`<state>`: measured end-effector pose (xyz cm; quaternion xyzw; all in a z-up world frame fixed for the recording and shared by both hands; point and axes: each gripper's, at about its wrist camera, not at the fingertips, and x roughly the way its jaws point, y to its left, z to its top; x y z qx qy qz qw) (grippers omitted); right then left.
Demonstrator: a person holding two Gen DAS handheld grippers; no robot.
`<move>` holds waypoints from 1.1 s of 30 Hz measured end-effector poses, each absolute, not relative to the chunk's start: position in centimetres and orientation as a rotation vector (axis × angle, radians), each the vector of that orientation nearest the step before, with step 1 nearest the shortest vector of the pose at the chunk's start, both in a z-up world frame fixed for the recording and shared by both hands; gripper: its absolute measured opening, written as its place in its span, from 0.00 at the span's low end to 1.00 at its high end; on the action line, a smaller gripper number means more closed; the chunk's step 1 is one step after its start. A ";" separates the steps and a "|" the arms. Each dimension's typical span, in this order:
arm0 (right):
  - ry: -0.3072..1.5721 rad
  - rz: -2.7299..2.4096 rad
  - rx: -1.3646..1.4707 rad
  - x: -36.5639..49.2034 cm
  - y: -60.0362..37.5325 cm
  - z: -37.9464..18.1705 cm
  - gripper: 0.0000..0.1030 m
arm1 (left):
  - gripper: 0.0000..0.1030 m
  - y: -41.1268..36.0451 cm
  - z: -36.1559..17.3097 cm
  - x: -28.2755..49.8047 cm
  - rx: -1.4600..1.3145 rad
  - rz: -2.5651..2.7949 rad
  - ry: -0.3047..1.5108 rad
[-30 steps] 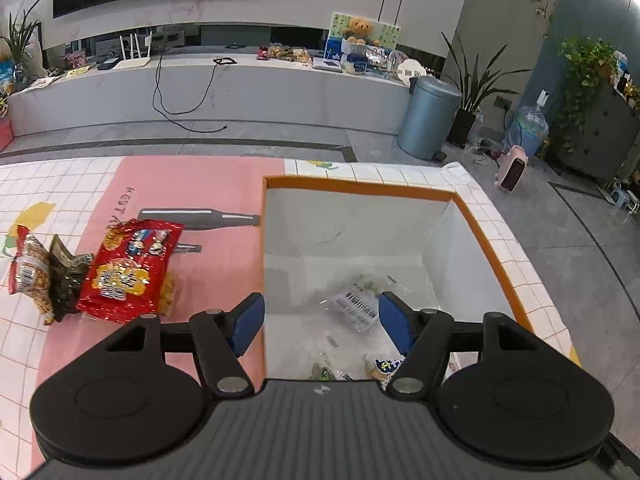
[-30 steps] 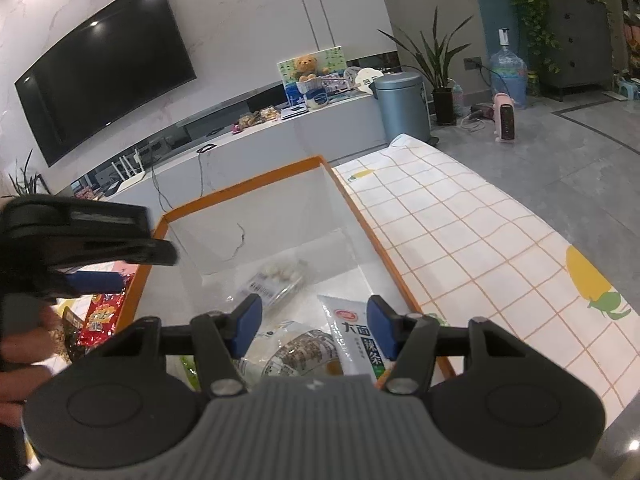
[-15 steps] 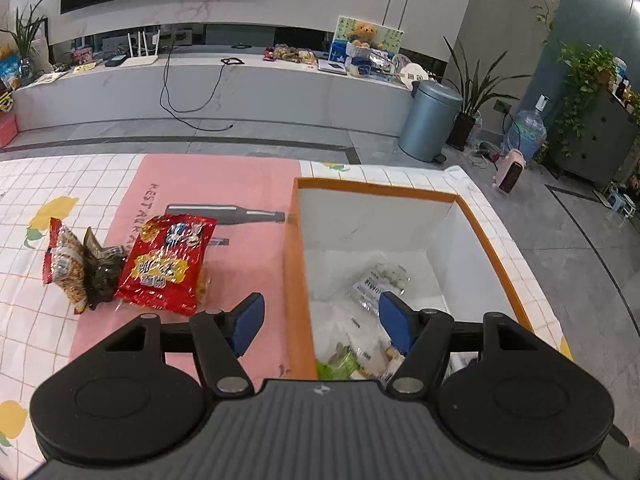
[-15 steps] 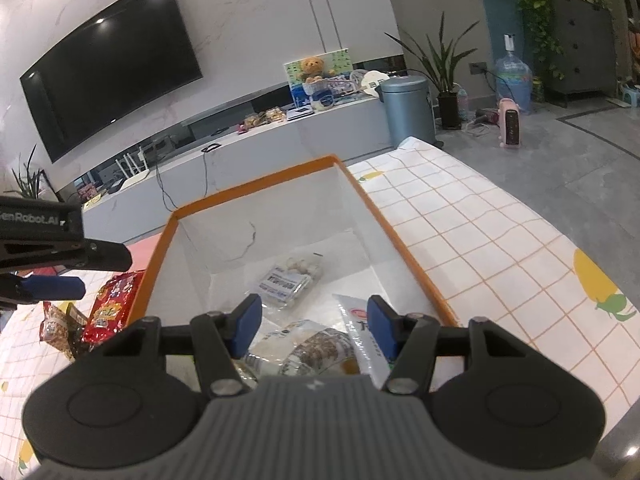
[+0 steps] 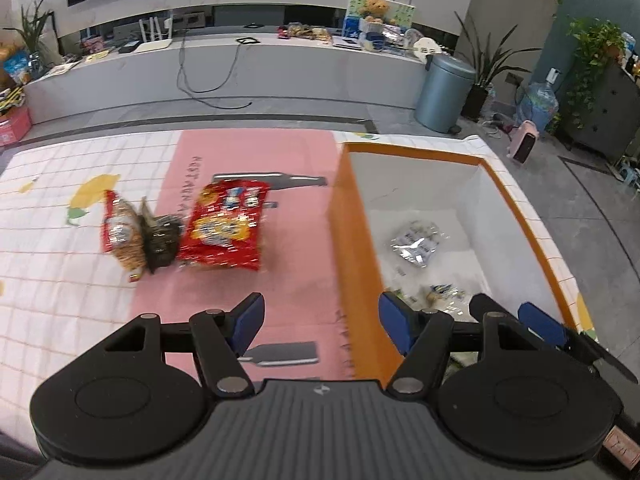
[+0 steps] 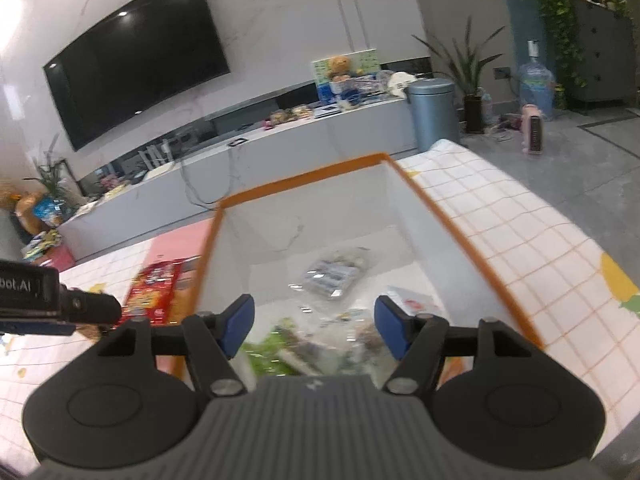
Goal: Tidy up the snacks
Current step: 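Move both tools back toward the red chip bag and striped packet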
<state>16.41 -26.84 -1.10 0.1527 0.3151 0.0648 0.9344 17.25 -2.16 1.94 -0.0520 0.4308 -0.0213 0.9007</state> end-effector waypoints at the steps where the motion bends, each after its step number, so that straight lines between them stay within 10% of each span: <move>1: 0.641 0.152 0.319 16.4 -26.4 -0.9 0.64 | 0.75 -1.7 2.1 17.0 -0.104 -0.037 0.892; 33: 0.500 0.386 0.203 18.6 -9.3 -4.7 0.64 | 0.76 16.0 -4.9 15.0 -0.284 0.014 0.806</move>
